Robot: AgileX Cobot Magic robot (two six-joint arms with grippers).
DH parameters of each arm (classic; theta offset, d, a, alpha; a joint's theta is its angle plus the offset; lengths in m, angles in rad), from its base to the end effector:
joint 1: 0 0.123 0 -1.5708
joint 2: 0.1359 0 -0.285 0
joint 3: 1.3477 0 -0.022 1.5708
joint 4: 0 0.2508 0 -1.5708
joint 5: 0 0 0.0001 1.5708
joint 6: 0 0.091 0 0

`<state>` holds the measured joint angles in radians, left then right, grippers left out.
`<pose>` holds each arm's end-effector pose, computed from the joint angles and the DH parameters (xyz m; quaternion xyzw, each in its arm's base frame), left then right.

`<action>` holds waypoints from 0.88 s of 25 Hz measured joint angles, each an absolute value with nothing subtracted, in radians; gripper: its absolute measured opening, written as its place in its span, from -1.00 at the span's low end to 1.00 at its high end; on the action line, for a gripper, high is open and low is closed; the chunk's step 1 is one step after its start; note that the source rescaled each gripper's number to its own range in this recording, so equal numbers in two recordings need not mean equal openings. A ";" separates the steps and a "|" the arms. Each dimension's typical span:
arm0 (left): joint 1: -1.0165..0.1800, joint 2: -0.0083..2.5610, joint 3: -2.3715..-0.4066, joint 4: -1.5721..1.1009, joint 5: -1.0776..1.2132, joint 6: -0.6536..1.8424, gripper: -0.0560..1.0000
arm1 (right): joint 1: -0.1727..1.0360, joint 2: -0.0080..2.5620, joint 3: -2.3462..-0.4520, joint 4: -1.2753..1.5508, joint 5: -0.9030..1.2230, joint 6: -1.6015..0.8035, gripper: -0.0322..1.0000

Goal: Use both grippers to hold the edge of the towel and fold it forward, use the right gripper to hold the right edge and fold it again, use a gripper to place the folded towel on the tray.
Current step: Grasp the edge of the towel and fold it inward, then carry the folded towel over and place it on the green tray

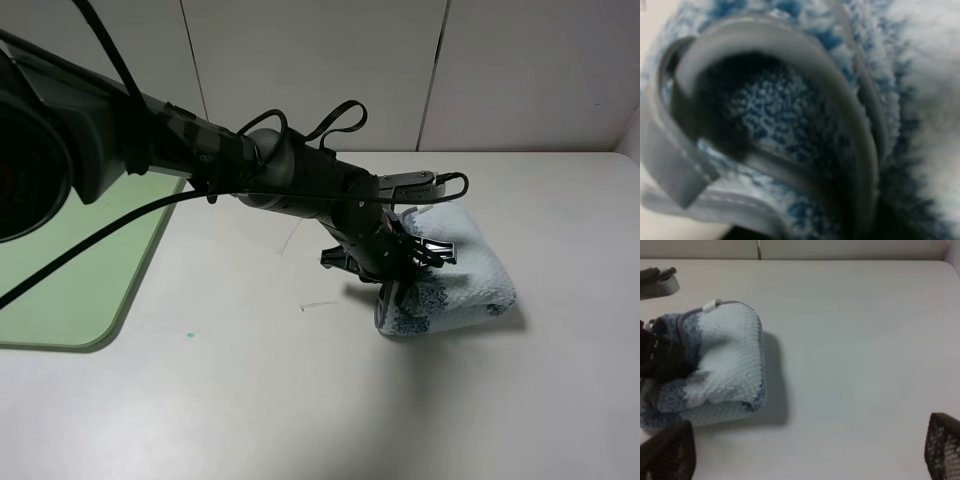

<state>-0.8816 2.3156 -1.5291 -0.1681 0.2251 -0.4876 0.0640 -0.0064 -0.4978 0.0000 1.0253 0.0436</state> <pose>0.3031 -0.3732 0.0874 0.1147 0.9406 -0.2340 0.2175 -0.0041 -0.0003 0.2795 -0.0086 0.8427 0.0289 0.5375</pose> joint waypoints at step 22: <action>-0.755 2.170 -1.527 -0.096 0.575 -0.334 -0.61 | 0.064 -0.006 -0.498 0.000 1.025 0.044 1.00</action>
